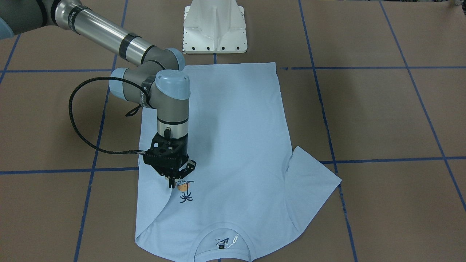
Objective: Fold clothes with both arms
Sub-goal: 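Fold the held sleeve inward across the shirt toward the collar with the right gripper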
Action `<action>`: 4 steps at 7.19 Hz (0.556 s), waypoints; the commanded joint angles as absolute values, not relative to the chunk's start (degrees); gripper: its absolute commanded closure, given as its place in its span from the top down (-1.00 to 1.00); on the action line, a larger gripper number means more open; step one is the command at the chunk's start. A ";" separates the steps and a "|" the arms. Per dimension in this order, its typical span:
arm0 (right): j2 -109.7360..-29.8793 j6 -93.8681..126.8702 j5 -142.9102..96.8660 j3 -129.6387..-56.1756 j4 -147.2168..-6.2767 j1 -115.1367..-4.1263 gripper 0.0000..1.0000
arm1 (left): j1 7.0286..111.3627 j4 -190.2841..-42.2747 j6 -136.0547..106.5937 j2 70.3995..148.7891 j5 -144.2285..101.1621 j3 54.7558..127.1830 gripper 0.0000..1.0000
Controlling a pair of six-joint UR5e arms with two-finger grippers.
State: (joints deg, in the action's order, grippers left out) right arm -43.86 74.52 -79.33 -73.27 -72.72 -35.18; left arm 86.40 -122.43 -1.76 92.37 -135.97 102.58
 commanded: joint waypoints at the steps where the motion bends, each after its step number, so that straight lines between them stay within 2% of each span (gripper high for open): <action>1: -43.94 74.01 -77.96 -73.13 -72.69 -33.67 0.79 | 86.40 -122.43 -1.76 92.37 -135.97 102.48 1.00; 2: -43.42 73.39 -77.00 -73.21 -72.69 -33.58 1.00 | 86.40 -122.43 -1.76 92.37 -135.97 102.57 1.00; 4: -40.09 71.02 -84.05 -74.35 -73.21 -37.24 1.00 | 86.31 -122.78 -4.28 95.08 -135.71 103.18 1.00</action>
